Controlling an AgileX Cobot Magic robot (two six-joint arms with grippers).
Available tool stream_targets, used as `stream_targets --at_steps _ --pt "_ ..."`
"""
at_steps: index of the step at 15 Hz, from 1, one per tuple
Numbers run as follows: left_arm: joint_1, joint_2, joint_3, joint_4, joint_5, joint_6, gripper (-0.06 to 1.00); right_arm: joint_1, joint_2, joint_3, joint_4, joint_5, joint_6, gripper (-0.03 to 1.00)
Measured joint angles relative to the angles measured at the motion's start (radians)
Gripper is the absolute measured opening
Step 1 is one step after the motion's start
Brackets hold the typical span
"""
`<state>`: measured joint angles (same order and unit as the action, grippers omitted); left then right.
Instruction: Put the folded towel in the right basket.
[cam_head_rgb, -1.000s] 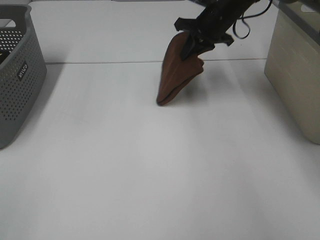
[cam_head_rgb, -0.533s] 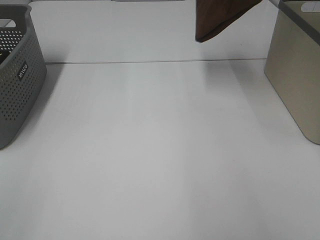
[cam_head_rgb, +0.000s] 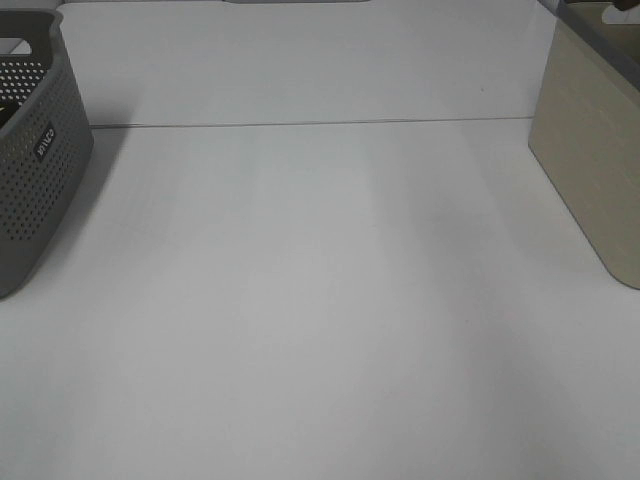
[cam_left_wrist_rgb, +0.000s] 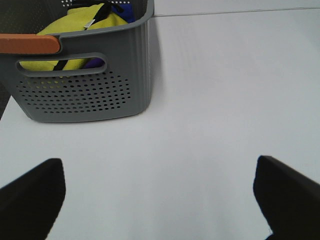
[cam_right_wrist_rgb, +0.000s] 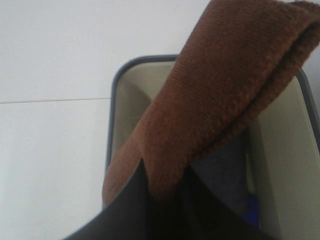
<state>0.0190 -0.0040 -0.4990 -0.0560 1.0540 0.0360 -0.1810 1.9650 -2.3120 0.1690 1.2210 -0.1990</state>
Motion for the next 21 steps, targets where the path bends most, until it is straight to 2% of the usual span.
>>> stream_targets --at_steps 4,8,9,11,12,13,17,19,21 --pt "0.000 0.000 0.000 0.000 0.000 0.000 0.97 -0.048 0.004 0.179 -0.025 0.001 -0.002 0.10" --pt "0.000 0.000 0.000 0.000 0.000 0.000 0.97 -0.048 0.045 0.253 -0.042 0.002 0.017 0.10" --pt "0.000 0.000 0.000 0.000 0.000 0.000 0.97 -0.048 0.061 0.257 -0.045 0.003 0.030 0.13" --pt "0.000 0.000 0.000 0.000 0.000 0.000 0.97 -0.048 0.074 0.258 -0.045 0.002 0.062 0.38" --pt "0.000 0.000 0.000 0.000 0.000 0.000 0.97 -0.048 0.067 0.258 -0.044 0.002 0.074 0.48" --pt "0.000 0.000 0.000 0.000 0.000 0.000 0.97 -0.048 0.057 0.258 -0.029 0.002 0.078 0.53" --pt "0.000 0.000 0.000 0.000 0.000 0.000 0.97 -0.036 -0.030 0.258 0.109 0.000 0.079 0.57" --pt "0.000 0.000 0.000 0.000 0.000 0.000 0.97 0.001 -0.061 0.258 0.102 0.000 0.079 0.57" --pt "0.000 0.000 0.000 0.000 0.000 0.000 0.97 0.091 -0.084 0.258 0.076 0.001 0.089 0.57"
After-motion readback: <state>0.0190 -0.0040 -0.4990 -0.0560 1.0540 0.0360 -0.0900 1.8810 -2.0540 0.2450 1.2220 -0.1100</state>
